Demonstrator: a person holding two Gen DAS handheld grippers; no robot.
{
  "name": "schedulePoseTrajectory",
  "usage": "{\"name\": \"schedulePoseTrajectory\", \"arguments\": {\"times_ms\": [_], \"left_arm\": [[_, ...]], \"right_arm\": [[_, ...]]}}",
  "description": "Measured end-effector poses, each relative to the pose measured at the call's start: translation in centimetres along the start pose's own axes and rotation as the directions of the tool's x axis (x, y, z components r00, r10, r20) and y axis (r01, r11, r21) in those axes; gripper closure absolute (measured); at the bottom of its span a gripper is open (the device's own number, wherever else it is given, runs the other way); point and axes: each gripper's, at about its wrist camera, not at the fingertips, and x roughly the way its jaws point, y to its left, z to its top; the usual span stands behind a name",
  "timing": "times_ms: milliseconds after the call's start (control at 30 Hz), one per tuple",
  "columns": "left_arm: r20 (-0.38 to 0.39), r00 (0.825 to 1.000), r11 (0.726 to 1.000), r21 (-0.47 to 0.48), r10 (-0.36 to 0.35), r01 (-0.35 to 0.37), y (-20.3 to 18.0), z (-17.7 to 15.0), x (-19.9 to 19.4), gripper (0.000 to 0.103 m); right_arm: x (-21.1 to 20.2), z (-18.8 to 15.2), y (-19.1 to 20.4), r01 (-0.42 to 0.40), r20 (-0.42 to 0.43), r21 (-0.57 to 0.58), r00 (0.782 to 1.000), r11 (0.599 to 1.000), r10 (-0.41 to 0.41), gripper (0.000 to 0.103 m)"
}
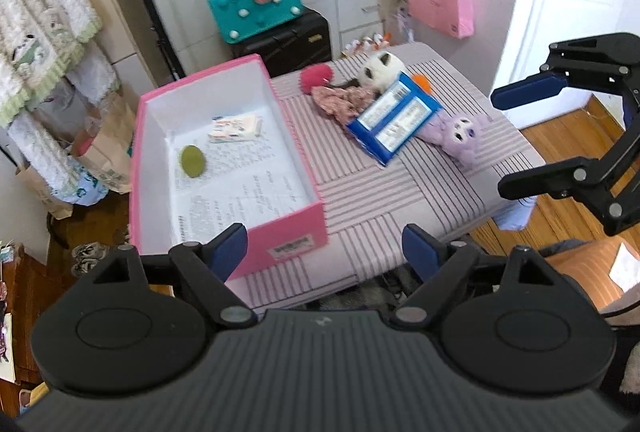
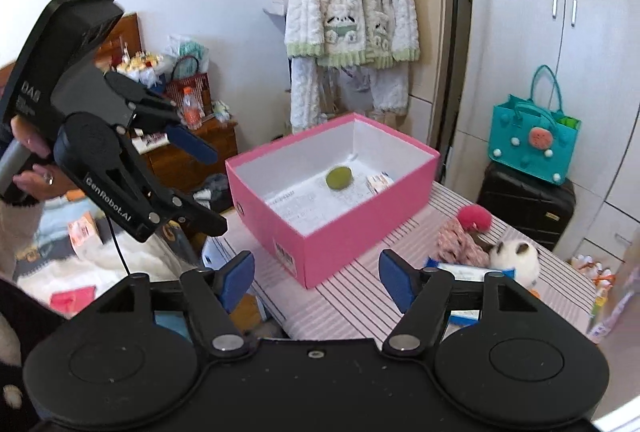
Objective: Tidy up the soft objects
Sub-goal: 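Withdraw both tools from the box back toward the table, then grasp the purple plush toy with the left tool and lift it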
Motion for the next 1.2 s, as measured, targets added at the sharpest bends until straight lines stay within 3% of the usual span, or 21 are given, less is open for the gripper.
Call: {"name": "schedulePoseTrajectory", "arguments": {"times_ms": [200,400,567,700,967,1200], "left_arm": [[-0.017,0.998,0.998,0.032,-0.057,0.058,-2.3,0.0,1.8,0.015],[-0.055,0.989,0.988,0.057,-0.139,0.142,-4.5,0.9,4.4,0.012],[-0.079,0.983,0.98,0.092,-0.167,0.174,-6.2,1.9,7.4,0.012],[-0.041,0.978,0.976,0.061,-0.206,0.208,-6.6,2.3,9.8,0.012],[0.116,0.965,0.971,-0.022,-0.236,0.24,-7.3,2.8,14.2,0.011],[0.135,0.949,0.954,-0.058,-0.286,0.296,-8.8,3.4,17.9,0.011]], "right_arm": [[-0.9,-2.4,-0.1,0.036,-0.019,-0.013,0.999,0.999,-0.037,0.019],[-1.1,-5.7,-2.6,0.084,-0.047,0.057,0.996,0.995,-0.082,0.018],[-0.5,-8.6,-5.6,0.139,-0.078,0.1,0.988,0.985,-0.132,0.016],[0.3,-10.9,-7.4,0.178,-0.07,0.113,0.983,0.977,-0.171,0.013],[4.1,-15.8,-10.5,0.253,-0.006,0.111,0.967,0.961,-0.254,0.013],[6.8,-17.9,-13.7,0.267,0.024,0.266,0.959,0.926,-0.283,0.012]]}}
